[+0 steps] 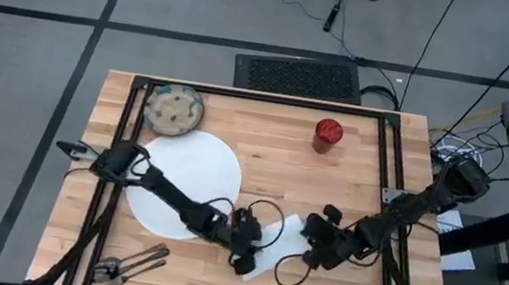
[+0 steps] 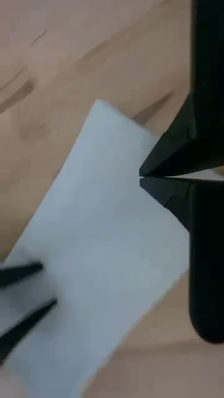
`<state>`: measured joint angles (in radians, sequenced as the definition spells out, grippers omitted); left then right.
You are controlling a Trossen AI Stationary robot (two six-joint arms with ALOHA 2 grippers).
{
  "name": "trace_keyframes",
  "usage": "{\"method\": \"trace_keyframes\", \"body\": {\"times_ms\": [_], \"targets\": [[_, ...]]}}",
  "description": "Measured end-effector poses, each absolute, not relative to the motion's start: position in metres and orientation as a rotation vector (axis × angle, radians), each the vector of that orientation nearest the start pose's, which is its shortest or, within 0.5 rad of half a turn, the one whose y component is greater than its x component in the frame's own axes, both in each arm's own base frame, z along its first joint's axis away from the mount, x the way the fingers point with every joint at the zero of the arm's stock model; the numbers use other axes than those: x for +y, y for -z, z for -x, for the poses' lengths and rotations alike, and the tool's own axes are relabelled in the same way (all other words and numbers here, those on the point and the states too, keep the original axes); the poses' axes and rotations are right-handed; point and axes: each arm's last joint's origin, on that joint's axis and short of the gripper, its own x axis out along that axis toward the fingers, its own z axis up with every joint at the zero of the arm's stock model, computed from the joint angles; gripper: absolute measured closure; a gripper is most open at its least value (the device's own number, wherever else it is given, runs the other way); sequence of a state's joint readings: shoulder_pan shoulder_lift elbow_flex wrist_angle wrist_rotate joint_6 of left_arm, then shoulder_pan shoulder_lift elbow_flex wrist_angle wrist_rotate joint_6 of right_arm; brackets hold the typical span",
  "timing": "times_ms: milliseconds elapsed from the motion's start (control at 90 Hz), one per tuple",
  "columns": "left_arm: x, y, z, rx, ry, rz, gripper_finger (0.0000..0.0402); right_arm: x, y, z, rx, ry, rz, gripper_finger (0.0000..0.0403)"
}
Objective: Set table place
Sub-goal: Fold the white napkin
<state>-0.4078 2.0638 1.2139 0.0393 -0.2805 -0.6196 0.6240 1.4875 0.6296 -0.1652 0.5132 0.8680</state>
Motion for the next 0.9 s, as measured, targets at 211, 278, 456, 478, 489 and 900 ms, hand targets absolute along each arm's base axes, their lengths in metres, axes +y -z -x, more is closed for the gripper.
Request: {"method": "trace_keyframes", "body": {"times_ms": [211, 278, 456, 478, 489, 900], "targets": [[-0.15, -0.184, -0.341, 0.805, -0.369, 0.083, 0.0269, 0.145, -0.117, -0.227, 0.787, 0.257, -0.236, 0.0403], [-0.145, -0.193, -0.326, 0.847, -0.452, 0.052, 0.0269, 0.147, -0.105, -0.23, 0.797, 0.272, -0.251, 0.0403], [-0.126, -0.206, -0.299, 0.963, -0.616, 0.027, 0.0269, 0.158, -0.091, -0.231, 0.794, 0.261, -0.301, 0.0403], [-0.124, -0.205, -0.297, 0.99, -0.634, 0.018, 0.0269, 0.16, -0.091, -0.23, 0.794, 0.254, -0.303, 0.0403], [-0.122, -0.204, -0.296, 1.007, -0.642, 0.013, 0.0269, 0.16, -0.091, -0.229, 0.795, 0.25, -0.304, 0.0403], [-0.048, -0.142, -0.273, 1.381, -0.74, 0.185, 0.0269, 0.186, -0.129, -0.232, 0.737, 0.082, -0.272, 0.0403]]}}
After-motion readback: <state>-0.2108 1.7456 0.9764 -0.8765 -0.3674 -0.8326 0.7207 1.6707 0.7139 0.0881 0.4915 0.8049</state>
